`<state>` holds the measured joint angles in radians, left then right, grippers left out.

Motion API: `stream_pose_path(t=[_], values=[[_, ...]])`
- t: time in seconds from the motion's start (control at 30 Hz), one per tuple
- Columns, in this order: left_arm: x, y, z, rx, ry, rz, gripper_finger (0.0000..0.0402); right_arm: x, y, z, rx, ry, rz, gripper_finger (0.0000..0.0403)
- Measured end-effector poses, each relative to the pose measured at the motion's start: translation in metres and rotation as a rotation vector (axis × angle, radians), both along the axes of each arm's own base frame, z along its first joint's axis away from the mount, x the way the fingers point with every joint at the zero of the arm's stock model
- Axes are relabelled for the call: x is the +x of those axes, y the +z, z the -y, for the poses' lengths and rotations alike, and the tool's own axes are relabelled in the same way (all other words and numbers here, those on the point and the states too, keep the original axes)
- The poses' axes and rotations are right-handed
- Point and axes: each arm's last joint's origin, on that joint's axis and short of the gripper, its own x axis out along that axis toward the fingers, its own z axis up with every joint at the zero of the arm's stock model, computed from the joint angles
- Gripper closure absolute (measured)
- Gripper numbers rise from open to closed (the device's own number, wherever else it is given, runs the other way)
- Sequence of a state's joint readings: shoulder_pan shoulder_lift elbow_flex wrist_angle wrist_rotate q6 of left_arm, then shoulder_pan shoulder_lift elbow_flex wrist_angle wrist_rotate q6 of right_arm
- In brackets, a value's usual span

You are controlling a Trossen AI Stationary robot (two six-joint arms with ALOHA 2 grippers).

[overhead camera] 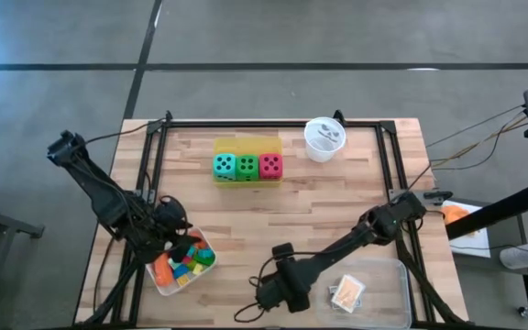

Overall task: Pick & Place Toys
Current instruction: Put the red game piece into the white bin

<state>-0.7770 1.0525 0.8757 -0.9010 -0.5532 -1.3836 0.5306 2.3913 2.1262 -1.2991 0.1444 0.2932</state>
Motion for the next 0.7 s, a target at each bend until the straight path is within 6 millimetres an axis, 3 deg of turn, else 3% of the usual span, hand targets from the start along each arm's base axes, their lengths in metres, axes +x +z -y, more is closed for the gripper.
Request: stream_pose_path(t=[0.17, 0.33, 0.53, 0.7], values=[[0.011, -0.001, 0.010, 0.086, -0.101, 0.065, 0.0128, -0.005, 0.032, 0.001, -0.030, -0.042, 0.132, 0.0249], [0.033, 0.005, 0.030, 0.264, -0.339, 0.225, 0.0128, -0.008, 0.074, 0.004, -0.031, -0.110, 0.353, 0.0249], [0.058, 0.002, 0.065, 0.685, -0.583, 0.368, 0.0128, -0.008, 0.130, 0.003, 0.051, -0.225, 0.714, 0.0249], [0.076, -0.009, 0.088, 1.081, -0.587, 0.324, 0.0128, -0.003, 0.161, -0.002, 0.168, -0.233, 0.933, 0.0249]])
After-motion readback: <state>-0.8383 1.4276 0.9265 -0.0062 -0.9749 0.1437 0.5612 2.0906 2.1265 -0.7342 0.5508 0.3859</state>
